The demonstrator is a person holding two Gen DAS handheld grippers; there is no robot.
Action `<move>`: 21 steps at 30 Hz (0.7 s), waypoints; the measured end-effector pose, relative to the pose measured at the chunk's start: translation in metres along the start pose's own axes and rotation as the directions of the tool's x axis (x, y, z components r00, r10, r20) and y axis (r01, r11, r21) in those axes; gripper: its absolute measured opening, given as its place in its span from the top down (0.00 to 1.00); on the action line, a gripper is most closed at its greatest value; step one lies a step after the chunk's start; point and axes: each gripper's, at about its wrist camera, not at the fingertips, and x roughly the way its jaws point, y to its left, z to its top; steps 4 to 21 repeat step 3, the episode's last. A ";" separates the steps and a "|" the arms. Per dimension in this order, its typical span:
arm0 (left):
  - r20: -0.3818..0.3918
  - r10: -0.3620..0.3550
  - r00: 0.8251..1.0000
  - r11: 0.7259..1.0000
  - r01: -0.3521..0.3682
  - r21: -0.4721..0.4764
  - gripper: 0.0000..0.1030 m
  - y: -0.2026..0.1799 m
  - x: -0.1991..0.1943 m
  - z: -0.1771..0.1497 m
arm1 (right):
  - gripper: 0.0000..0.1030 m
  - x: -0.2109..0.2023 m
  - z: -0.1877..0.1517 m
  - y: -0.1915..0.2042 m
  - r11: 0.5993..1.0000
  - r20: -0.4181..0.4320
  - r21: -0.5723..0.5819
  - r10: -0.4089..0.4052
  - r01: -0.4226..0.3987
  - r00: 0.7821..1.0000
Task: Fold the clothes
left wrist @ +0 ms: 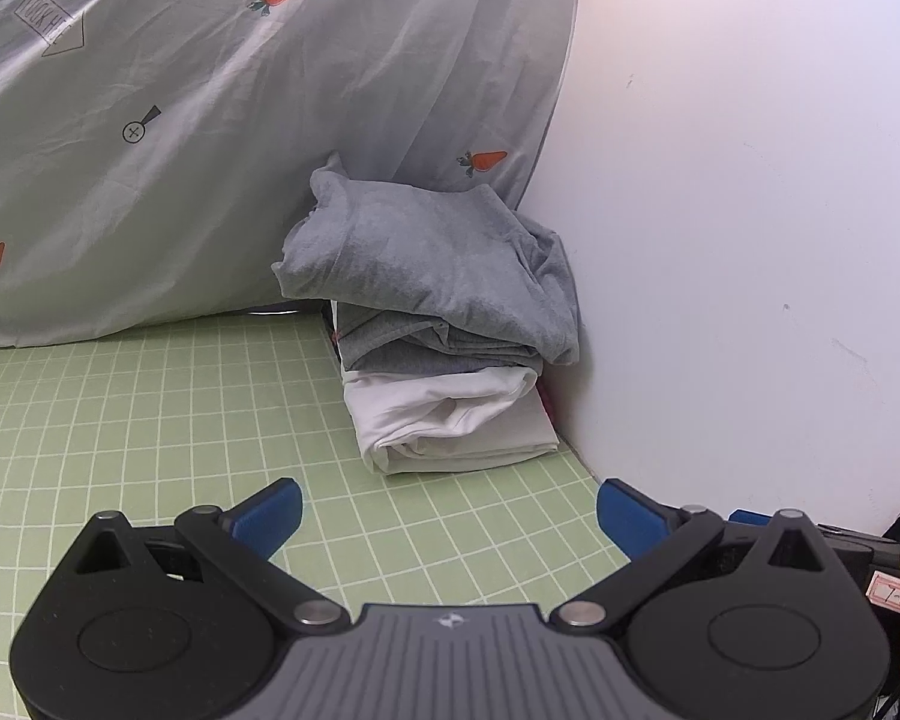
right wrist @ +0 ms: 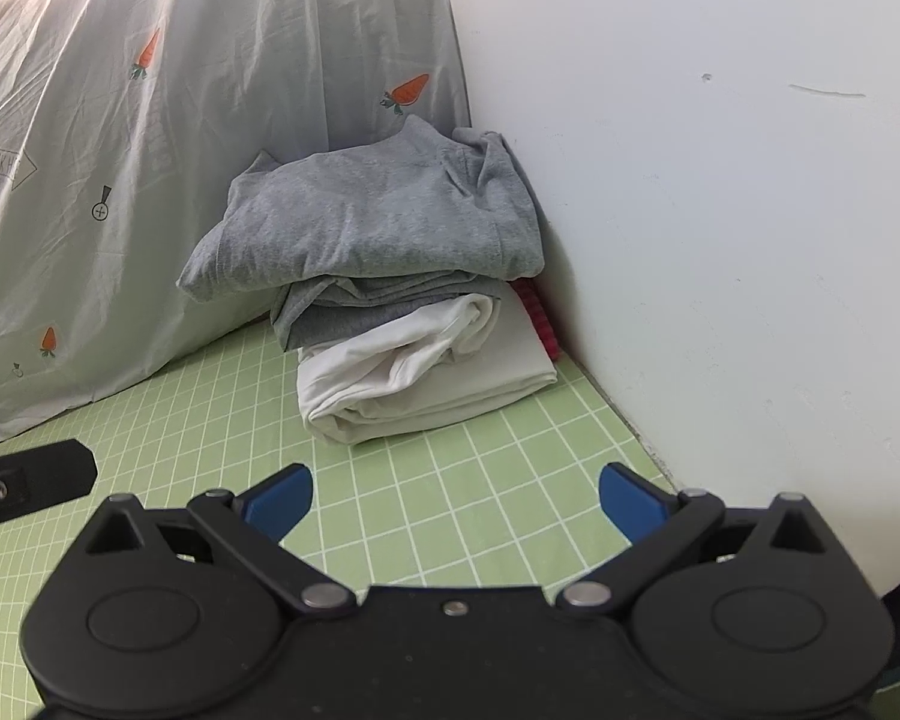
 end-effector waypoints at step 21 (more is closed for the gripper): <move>0.011 0.013 1.000 1.000 -0.013 0.000 0.00 0.002 -0.005 0.000 | 0.00 0.001 0.001 0.004 1.000 0.004 -0.007 0.009 -0.009 1.000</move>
